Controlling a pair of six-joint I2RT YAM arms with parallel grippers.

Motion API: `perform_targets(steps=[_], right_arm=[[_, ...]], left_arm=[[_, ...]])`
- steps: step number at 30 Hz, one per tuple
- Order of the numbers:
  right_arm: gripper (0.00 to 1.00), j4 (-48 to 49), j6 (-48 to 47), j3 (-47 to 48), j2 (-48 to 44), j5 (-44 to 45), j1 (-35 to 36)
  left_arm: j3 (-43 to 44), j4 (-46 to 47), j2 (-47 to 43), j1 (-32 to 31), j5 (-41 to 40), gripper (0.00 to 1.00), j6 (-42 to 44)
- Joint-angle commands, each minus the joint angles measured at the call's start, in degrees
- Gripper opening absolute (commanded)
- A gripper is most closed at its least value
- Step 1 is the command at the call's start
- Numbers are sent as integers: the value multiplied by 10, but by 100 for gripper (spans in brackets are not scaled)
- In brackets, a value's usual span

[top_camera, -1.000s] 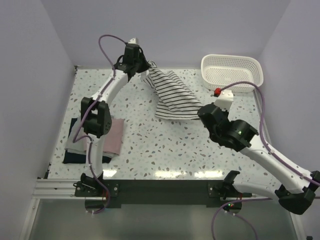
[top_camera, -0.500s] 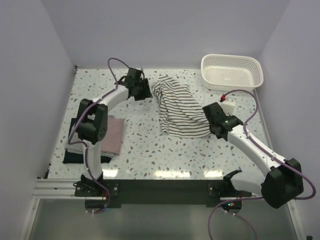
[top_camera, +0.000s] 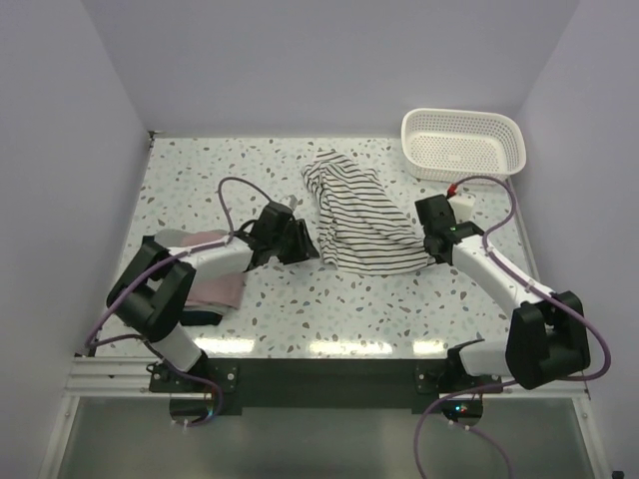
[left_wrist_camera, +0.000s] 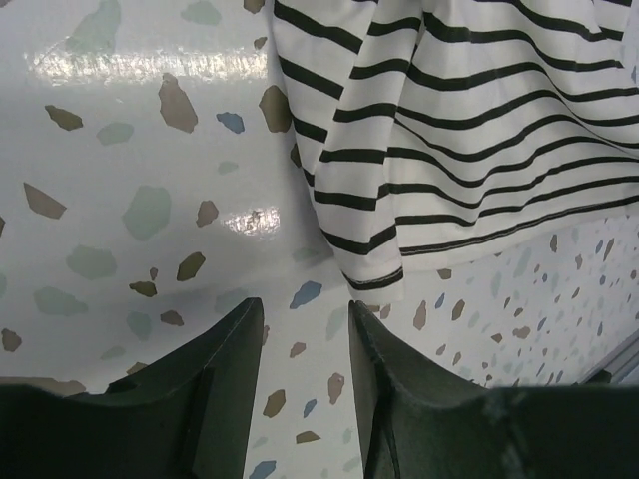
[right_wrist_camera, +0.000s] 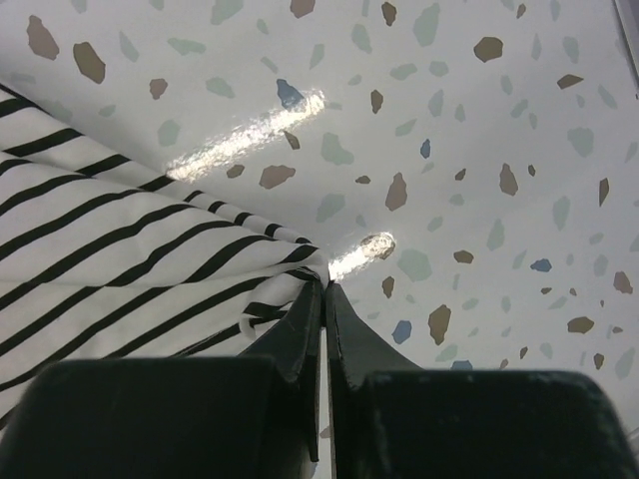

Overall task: Fold and stack the tank tops
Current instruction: Flatten the tank top out

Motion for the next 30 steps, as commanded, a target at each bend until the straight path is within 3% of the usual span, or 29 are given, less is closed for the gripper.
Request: perform_targets(steps=[1, 12, 22, 25, 30], right_arm=[[0, 31, -15, 9, 6, -7, -31], [0, 80, -9, -11, 34, -56, -106], [0, 94, -6, -15, 55, -87, -124], [0, 94, -7, -14, 51, -87, -125], [0, 92, -6, -7, 52, -90, -129]], left_arm=[[29, 83, 23, 7, 24, 45, -36], [99, 59, 126, -4, 34, 38, -53], [123, 48, 169, -12, 20, 36, -55], [139, 33, 180, -12, 10, 31, -50], [169, -11, 200, -12, -16, 9, -37]])
